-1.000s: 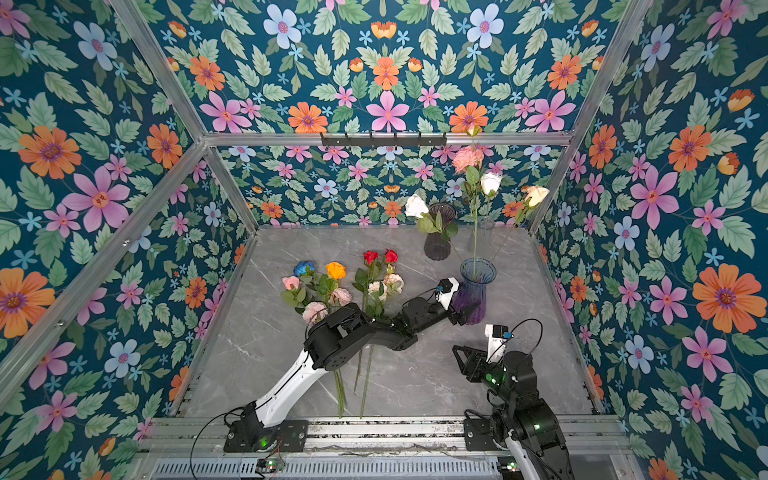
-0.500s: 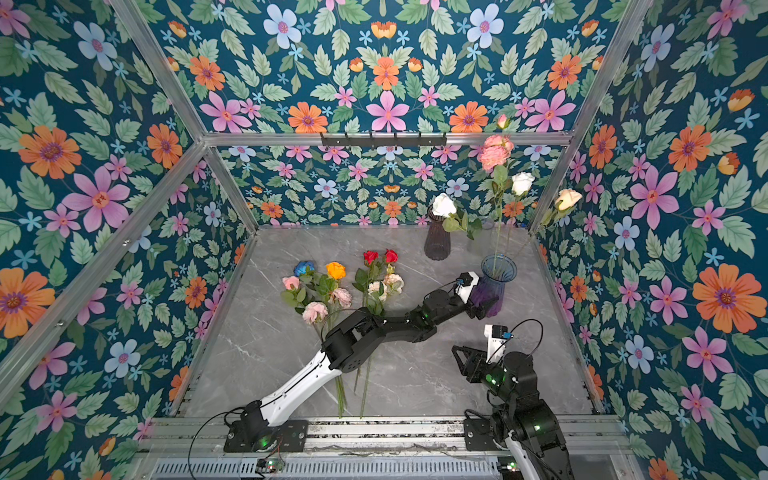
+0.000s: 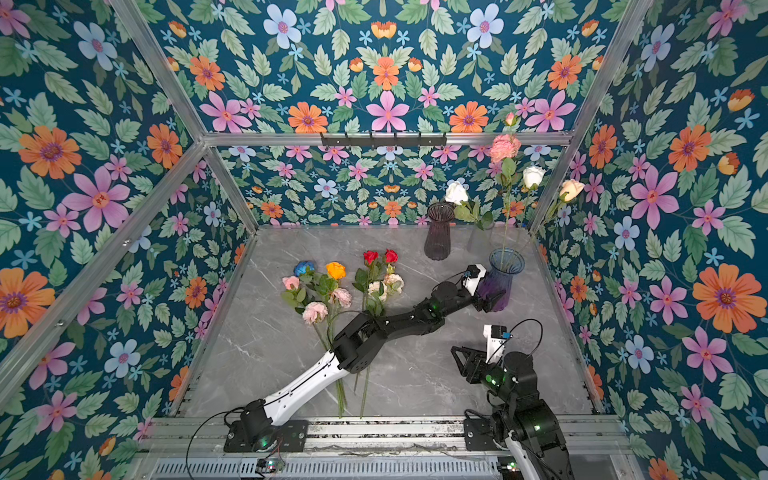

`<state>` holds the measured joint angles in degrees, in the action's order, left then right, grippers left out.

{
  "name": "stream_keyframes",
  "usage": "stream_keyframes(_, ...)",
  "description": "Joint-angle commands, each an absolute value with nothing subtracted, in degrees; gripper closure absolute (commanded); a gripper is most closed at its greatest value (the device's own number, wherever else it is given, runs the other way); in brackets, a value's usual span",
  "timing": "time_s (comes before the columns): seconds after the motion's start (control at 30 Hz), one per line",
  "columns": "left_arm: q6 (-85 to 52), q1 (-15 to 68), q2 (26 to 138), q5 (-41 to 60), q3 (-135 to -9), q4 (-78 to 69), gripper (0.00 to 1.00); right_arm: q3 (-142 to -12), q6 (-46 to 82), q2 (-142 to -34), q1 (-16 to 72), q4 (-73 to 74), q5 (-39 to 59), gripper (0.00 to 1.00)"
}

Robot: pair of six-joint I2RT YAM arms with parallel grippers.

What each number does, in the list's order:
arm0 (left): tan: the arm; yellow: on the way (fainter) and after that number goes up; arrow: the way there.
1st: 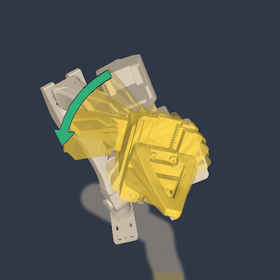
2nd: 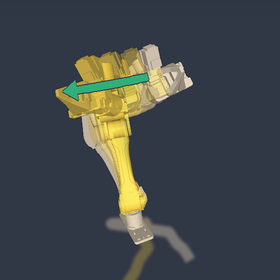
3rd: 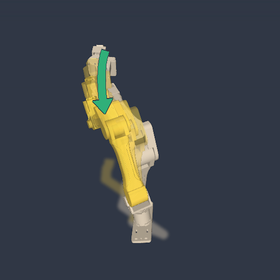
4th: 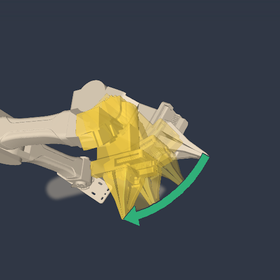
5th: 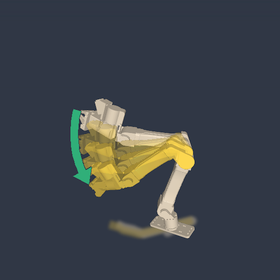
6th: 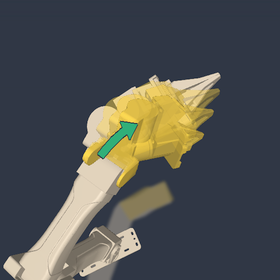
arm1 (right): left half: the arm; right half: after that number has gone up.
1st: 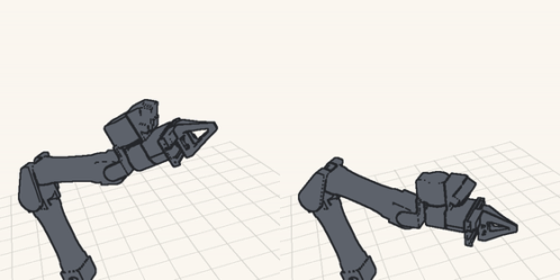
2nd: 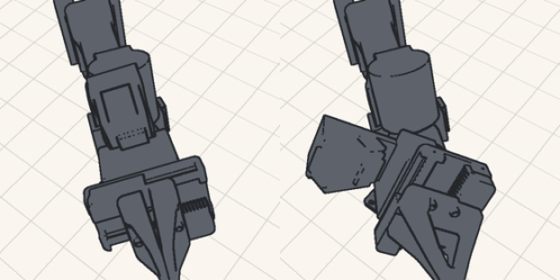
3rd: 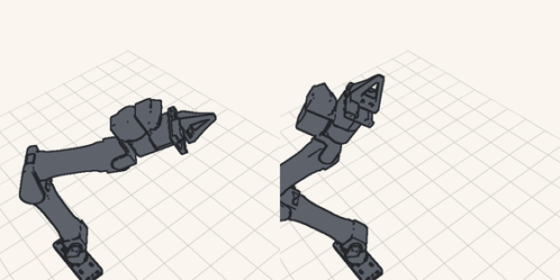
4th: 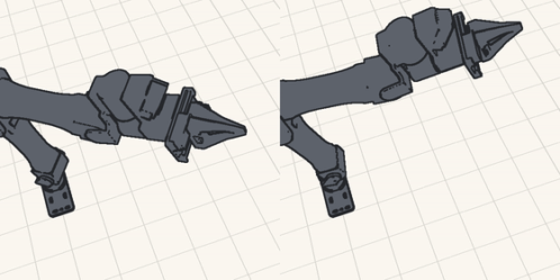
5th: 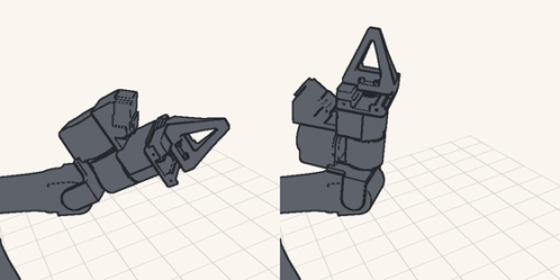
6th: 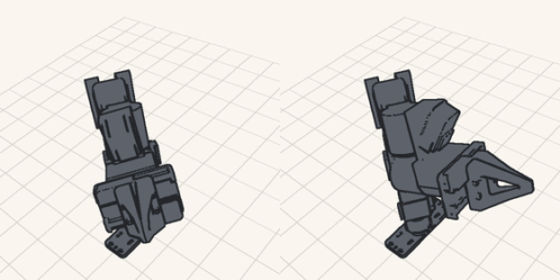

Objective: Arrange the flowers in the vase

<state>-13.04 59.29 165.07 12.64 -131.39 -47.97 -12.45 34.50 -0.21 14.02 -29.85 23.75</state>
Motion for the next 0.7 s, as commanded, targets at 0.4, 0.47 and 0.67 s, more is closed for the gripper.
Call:
stream_keyframes(0.4,-13.5,59.2,154.2,12.8,-111.4,-54.9,0.0,-12.5,34.3,-0.1,14.1,-29.4,23.3,0.51)
stream_keyframes(0.47,-13.2,59.2,151.5,12.3,-107.4,-56.9,0.0,-12.6,34.3,-0.1,14.1,-29.5,23.1,0.52)
stream_keyframes(0.67,-12.7,56.9,140.0,12.2,-90.4,-63.8,0.01,-12.5,34.4,-0.2,14.2,-29.6,22.6,0.52)
